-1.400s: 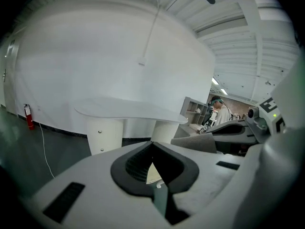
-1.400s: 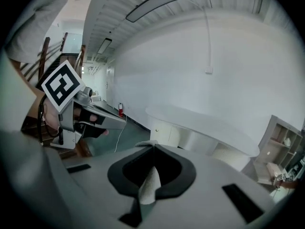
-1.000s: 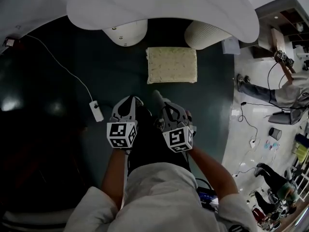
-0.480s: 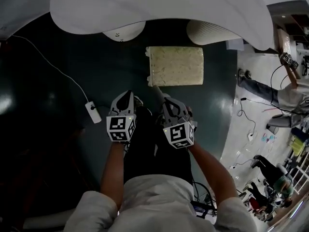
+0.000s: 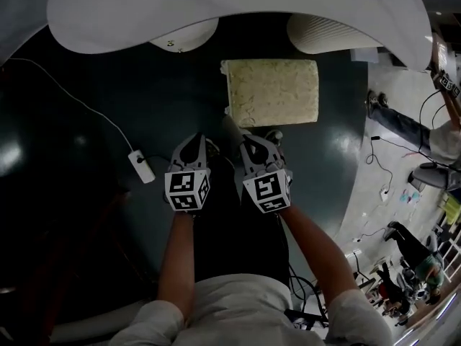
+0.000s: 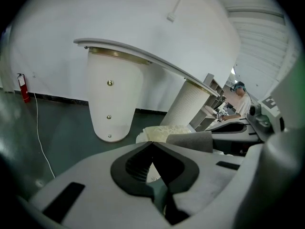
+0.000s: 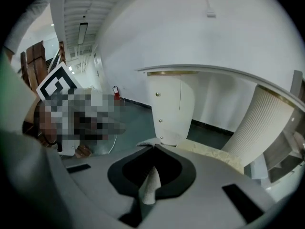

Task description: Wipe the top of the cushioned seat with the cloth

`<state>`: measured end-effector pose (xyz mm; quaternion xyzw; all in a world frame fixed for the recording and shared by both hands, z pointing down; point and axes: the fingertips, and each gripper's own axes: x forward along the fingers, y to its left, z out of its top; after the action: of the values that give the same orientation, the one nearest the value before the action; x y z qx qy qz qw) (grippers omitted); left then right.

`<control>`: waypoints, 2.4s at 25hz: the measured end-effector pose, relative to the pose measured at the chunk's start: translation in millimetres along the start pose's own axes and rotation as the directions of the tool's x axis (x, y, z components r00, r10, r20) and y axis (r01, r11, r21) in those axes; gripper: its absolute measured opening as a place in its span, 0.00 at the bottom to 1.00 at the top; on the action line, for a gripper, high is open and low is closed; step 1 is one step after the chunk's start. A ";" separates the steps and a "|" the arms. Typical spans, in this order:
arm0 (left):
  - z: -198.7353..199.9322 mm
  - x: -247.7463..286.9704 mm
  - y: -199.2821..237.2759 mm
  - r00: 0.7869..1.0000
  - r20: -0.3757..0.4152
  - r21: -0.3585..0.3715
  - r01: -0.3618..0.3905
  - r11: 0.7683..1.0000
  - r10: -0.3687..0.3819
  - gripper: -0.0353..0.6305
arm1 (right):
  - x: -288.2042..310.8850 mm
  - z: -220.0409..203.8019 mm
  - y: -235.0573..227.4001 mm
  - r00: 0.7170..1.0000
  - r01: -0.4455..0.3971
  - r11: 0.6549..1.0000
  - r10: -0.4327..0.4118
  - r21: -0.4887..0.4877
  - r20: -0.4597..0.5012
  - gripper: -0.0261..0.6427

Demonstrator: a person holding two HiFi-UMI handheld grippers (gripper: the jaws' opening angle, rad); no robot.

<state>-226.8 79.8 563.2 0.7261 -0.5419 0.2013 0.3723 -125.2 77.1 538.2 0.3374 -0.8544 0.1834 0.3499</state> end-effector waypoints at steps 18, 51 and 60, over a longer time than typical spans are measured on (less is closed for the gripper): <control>-84.2 75.3 -16.3 0.985 -0.167 0.072 0.055 0.996 -0.043 0.07 | 110.8 -124.6 -57.4 0.986 0.035 0.992 -0.015 0.118 -0.168 0.06; -84.5 143.3 -97.3 0.982 -0.189 -0.004 0.018 1.000 -0.018 0.07 | 65.8 -188.4 -161.1 0.975 0.080 0.984 -0.044 0.158 -0.218 0.06; -79.3 164.0 -134.4 0.977 -0.209 0.027 0.040 0.999 -0.033 0.07 | 41.5 -212.5 -198.9 0.970 0.115 0.973 -0.066 0.202 -0.233 0.06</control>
<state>-37.7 53.7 684.9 0.7164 -0.4834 0.2777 0.4196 93.9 35.1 729.7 0.3890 -0.7684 0.2950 0.4138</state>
